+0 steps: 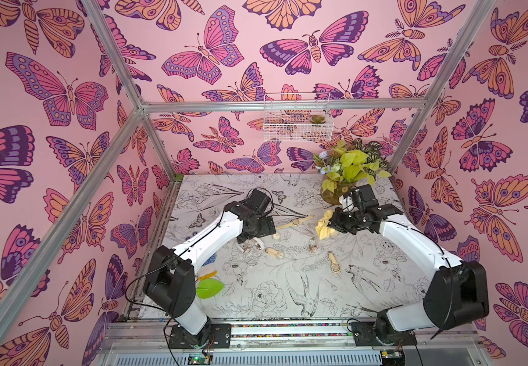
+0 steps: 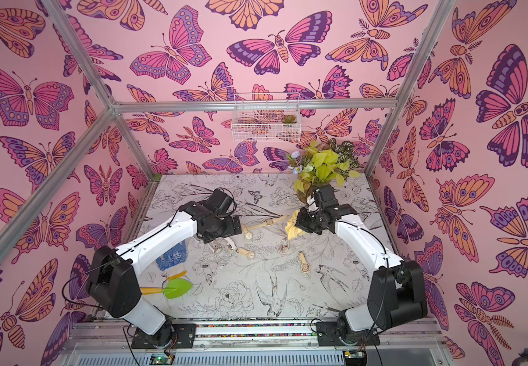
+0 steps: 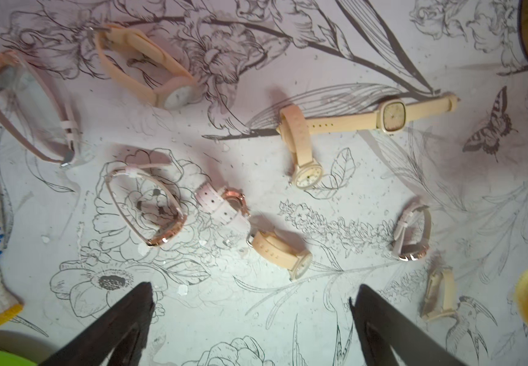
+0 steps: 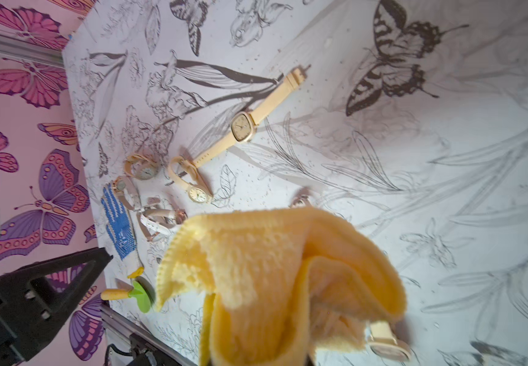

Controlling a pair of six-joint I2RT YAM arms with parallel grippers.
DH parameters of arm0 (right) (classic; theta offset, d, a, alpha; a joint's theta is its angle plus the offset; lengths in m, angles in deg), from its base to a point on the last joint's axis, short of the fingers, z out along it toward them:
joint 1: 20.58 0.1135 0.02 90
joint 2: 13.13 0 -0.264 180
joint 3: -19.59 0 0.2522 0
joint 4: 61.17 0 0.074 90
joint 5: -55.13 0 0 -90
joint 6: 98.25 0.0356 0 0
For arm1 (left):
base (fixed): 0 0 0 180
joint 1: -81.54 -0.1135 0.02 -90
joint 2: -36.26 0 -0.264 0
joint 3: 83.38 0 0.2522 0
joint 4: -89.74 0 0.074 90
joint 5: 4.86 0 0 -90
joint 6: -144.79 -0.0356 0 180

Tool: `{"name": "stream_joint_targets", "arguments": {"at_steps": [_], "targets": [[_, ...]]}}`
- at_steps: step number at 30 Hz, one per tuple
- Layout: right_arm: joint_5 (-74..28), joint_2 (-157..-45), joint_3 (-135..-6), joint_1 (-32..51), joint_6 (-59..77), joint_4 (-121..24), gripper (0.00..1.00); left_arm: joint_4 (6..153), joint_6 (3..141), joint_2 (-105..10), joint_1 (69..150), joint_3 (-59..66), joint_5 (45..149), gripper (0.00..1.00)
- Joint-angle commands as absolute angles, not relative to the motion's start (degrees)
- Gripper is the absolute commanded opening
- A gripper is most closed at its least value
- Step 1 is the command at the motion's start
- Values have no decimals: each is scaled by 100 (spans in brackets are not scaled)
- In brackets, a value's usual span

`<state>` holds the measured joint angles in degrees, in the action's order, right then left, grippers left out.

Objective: Wipe the watch dial
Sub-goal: Pick up the watch at the center of the board.

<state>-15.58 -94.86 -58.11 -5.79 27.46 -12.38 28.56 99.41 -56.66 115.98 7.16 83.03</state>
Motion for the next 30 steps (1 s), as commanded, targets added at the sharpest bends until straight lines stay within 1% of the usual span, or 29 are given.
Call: {"name": "stream_joint_targets", "arguments": {"at_steps": [1,4,10,16,21,30], "targets": [[-2188,-9124,-5673,-625,2594,-709,0,2444,10063,-5813,11918,1037,8432,100],[-2523,-8840,-5418,-672,2643,-465,0,2247,10157,-6100,12247,1356,8487,100],[-2584,-8236,-4774,-961,2823,-265,0,2254,10401,-6658,12859,1834,8617,100],[-3116,-7932,-4603,-1088,2943,266,0,2263,10469,-7293,13321,2447,8809,96],[-3248,-7750,-4515,-1229,3040,413,0,2267,10606,-7817,13608,3003,8993,88],[-3945,-7491,-4515,-1409,3314,824,0,2269,11206,-8592,13680,3846,9410,83]]}}
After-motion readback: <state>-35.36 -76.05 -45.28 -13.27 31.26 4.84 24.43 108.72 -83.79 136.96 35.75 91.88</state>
